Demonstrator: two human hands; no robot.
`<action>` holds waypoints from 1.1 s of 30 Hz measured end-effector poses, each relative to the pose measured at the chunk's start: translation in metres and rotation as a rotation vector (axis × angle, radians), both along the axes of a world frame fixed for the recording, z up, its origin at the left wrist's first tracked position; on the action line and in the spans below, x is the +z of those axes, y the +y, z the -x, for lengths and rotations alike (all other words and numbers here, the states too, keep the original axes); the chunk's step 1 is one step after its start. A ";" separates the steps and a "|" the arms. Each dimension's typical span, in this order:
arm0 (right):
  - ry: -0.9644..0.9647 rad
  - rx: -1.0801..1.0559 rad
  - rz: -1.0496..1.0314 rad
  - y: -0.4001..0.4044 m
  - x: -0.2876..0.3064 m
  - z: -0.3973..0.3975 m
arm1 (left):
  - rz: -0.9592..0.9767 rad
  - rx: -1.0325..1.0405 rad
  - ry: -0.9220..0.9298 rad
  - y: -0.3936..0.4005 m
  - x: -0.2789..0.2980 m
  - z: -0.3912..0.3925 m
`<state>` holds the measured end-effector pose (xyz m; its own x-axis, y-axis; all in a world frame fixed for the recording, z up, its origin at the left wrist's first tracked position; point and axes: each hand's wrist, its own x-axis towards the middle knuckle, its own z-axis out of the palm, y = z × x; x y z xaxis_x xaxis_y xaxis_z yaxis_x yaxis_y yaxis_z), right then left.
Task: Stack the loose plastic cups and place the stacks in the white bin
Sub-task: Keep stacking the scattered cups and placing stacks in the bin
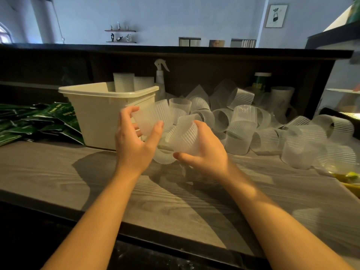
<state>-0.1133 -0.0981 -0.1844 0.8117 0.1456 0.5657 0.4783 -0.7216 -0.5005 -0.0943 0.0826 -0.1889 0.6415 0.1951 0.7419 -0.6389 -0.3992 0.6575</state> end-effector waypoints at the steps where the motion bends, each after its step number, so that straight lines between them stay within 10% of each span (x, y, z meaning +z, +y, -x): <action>1: 0.006 0.004 0.014 0.001 0.000 0.001 | 0.019 -0.058 -0.016 -0.004 0.001 0.004; 26: -0.069 0.045 -0.288 0.003 0.004 0.006 | -0.213 -0.319 0.143 -0.018 -0.007 0.006; 33: -0.177 -0.059 -0.324 -0.018 0.011 -0.004 | -0.206 0.010 0.173 -0.015 -0.011 -0.006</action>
